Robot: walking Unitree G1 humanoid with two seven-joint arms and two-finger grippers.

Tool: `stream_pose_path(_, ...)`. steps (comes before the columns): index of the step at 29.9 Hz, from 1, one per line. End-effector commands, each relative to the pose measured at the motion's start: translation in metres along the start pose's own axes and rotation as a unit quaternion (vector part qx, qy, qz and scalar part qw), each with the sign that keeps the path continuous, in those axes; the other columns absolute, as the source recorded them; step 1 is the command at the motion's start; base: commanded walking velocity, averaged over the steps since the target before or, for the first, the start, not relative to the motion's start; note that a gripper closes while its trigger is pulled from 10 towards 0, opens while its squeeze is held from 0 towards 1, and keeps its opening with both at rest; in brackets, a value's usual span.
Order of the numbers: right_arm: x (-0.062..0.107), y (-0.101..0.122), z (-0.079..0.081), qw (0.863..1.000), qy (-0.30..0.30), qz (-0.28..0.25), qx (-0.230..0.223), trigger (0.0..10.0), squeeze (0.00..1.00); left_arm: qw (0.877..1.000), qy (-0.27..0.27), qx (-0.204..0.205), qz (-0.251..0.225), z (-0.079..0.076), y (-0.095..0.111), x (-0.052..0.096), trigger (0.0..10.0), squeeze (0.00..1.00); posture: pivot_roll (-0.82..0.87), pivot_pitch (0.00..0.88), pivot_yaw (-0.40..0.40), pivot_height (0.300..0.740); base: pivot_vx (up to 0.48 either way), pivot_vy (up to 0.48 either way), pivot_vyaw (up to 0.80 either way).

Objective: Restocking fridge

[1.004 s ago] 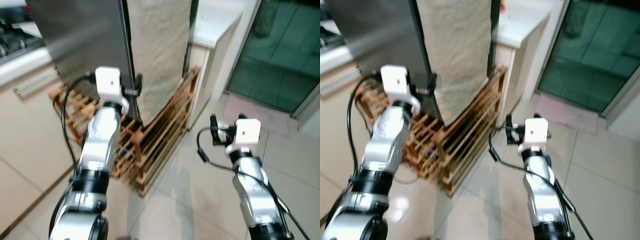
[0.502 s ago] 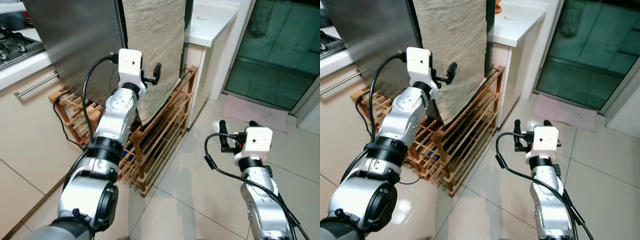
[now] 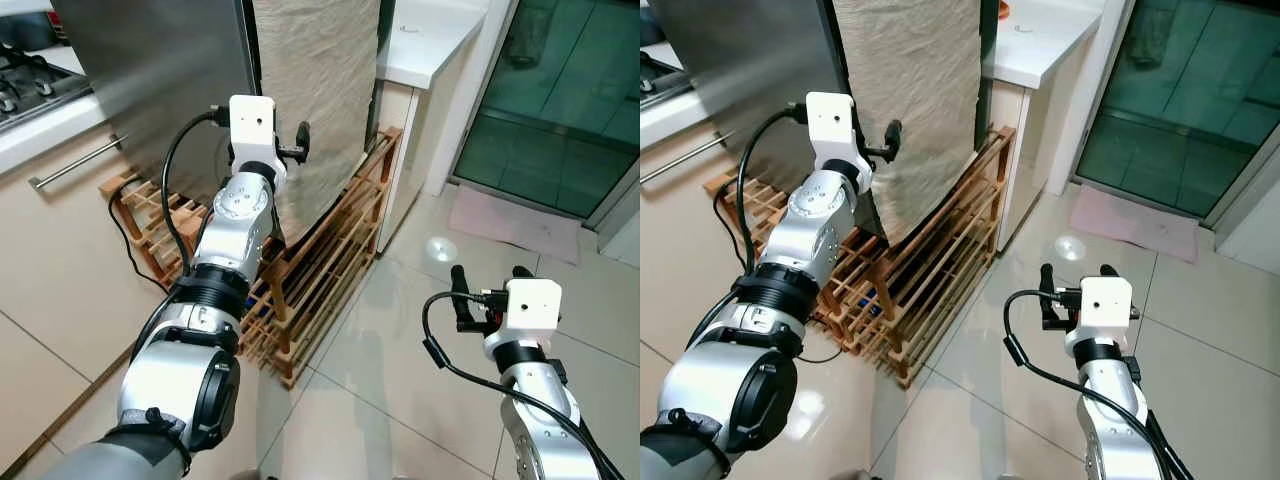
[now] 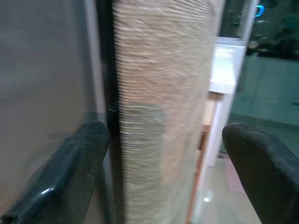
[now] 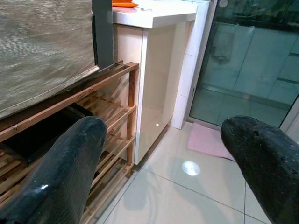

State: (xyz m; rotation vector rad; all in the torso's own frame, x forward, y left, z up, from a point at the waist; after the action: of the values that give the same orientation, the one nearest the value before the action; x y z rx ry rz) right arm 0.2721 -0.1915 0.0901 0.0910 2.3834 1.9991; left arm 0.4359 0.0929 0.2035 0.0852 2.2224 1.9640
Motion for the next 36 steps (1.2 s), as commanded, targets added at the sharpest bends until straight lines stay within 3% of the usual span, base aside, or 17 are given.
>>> stream_pose_path(1,0.001,0.004,0.000,1.000,0.002,-0.002,0.003,10.0,0.00,1.000,-0.025,0.005,0.003,-0.009,0.001,-0.002,10.0,0.00,-0.19,0.044,0.022,0.740,0.000,0.000,0.00)
stream_pose_path(8,0.003,0.004,0.003,1.000,0.006,0.003,0.002,10.0,0.00,0.997,-0.071,-0.012,0.001,-0.031,0.008,-0.008,10.0,0.00,-0.19,0.052,0.028,0.740,0.000,0.000,0.00)
stream_pose_path(11,0.003,0.002,0.003,1.000,0.004,0.007,0.002,10.0,0.00,0.998,-0.058,-0.024,0.002,-0.030,0.010,-0.011,10.0,0.00,-0.19,0.054,0.032,0.740,0.000,0.000,0.00)
stream_pose_path(12,0.003,0.002,0.003,1.000,0.004,0.008,0.003,10.0,0.00,0.999,-0.024,-0.041,0.025,-0.030,0.004,-0.015,10.0,0.00,-0.21,0.047,0.053,0.740,0.000,0.000,0.00)
stream_pose_path(14,0.003,0.002,0.004,1.000,0.004,0.007,0.003,10.0,0.00,0.998,-0.017,-0.045,0.038,-0.033,-0.001,-0.016,10.0,0.00,-0.21,0.048,0.058,0.740,0.000,0.000,0.00)
stream_pose_path(18,0.000,0.006,-0.007,1.000,-0.021,0.003,0.002,10.0,0.00,0.996,-0.072,-0.006,0.060,-0.078,-0.010,-0.013,10.0,0.00,-0.23,0.045,0.071,0.740,0.000,0.000,0.00)
stream_pose_path(22,0.000,0.006,-0.006,1.000,-0.021,0.002,0.003,10.0,0.00,0.989,-0.125,0.033,0.074,-0.106,-0.012,-0.009,10.0,0.00,-0.23,0.044,0.073,0.740,0.000,0.000,0.00)
stream_pose_path(23,0.001,0.005,-0.006,1.000,-0.020,0.004,0.002,10.0,0.00,0.986,-0.144,0.033,0.080,-0.117,-0.013,-0.007,10.0,0.00,-0.23,0.043,0.072,0.740,0.000,0.000,0.00)
stream_pose_path(26,0.001,0.004,-0.003,1.000,-0.017,0.006,0.000,10.0,0.00,0.981,-0.178,0.032,0.077,-0.134,-0.011,-0.004,10.0,0.00,-0.23,0.044,0.072,0.740,0.000,0.000,0.00)
stream_pose_path(30,0.001,0.002,0.000,1.000,-0.013,0.009,-0.002,10.0,0.00,0.960,-0.273,0.027,0.052,-0.166,0.000,0.007,10.0,0.00,-0.22,0.048,0.073,0.740,0.000,0.000,0.00)
stream_pose_path(36,0.001,-0.002,0.002,1.000,-0.009,0.017,-0.005,10.0,0.00,0.931,-0.363,0.027,0.037,-0.196,0.008,0.022,10.0,0.00,-0.21,0.052,0.081,0.740,0.000,0.000,0.00)
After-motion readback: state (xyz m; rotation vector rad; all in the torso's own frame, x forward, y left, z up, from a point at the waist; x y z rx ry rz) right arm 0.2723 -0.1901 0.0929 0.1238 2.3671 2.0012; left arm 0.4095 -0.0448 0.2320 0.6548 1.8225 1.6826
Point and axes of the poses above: a point about 5 cm out from each wrist's last joint towards the gripper, its own x axis pointing back from the gripper into the wrist, its own y axis along the axis of the wrist's last joint, z = x × y, the point moved 4 cm from there along -x, pointing out of the wrist towards the gripper, and after that the axes turned 4 degrees about x, right-handed, at the moved point
